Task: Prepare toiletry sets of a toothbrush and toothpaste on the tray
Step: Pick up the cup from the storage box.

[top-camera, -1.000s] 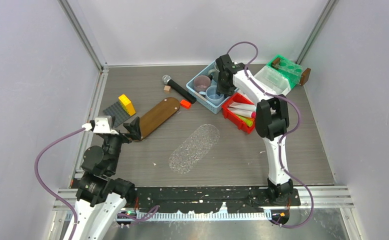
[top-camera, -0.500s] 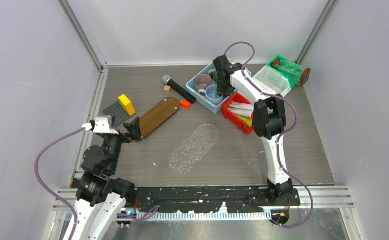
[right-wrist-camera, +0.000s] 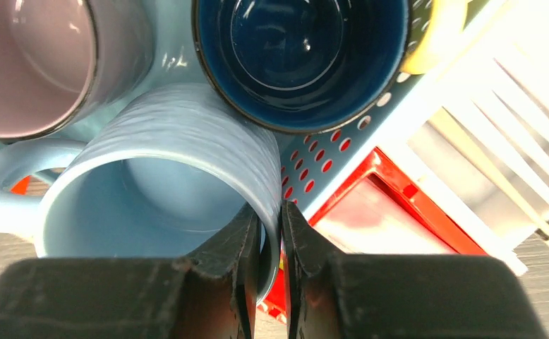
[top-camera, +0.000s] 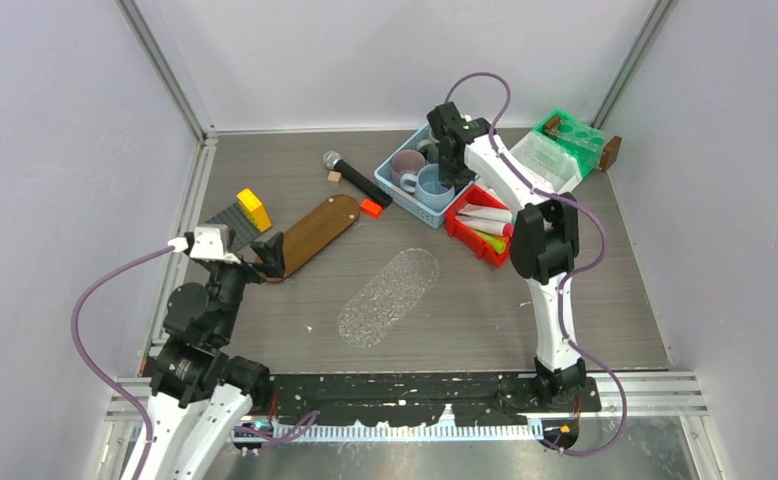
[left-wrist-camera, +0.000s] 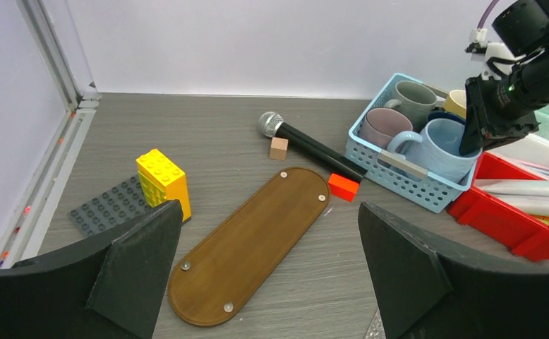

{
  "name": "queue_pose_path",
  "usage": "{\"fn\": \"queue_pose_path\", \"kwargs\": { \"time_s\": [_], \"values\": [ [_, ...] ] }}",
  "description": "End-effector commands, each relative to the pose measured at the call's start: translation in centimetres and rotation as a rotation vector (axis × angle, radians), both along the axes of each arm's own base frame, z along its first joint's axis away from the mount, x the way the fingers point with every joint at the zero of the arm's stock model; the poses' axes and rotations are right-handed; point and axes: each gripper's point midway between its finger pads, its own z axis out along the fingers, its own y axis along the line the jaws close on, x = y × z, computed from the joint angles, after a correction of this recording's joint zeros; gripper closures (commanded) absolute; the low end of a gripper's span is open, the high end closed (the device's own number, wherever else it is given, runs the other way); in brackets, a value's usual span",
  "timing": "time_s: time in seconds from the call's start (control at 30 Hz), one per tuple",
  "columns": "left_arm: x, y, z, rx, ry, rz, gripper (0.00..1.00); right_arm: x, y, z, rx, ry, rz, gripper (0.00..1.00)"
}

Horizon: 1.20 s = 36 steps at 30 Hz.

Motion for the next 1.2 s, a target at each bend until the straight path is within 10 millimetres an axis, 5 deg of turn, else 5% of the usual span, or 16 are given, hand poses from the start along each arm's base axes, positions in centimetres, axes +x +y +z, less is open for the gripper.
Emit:
{"fn": "queue_pose_path", "kwargs": {
  "time_s": [0.0,0.27,0.53,0.9,1.17],
  "values": [
    [0.0,-1.0,2.2,0.001,0.011,-0.050,0.00,-0.5,-0.4,11.0,0.017,-0.207,0.042,0.99],
    [0.4,-2.4,2.8,0.055,0.150,-0.123,0.00,-3.0,0.5,15.4,-0.009,-0.278,0.143,0.99],
    [1.1,-4.3,3.3,0.117,0.264,-0.219,0.00,-7.2,3.8,17.7,0.022,-0.306,0.326,0.99],
    [3.1,-11.0,3.7,0.029,0.411,-0.512,0.00,-13.1,9.0,16.5,0.043,-0.309,0.589,0.99],
    [4.8,-14.3,1.4,-0.076,0.531,-0.610,0.00,-15.2,11.5,15.5,0.071,-0.307,0.656,0.99]
  ]
}}
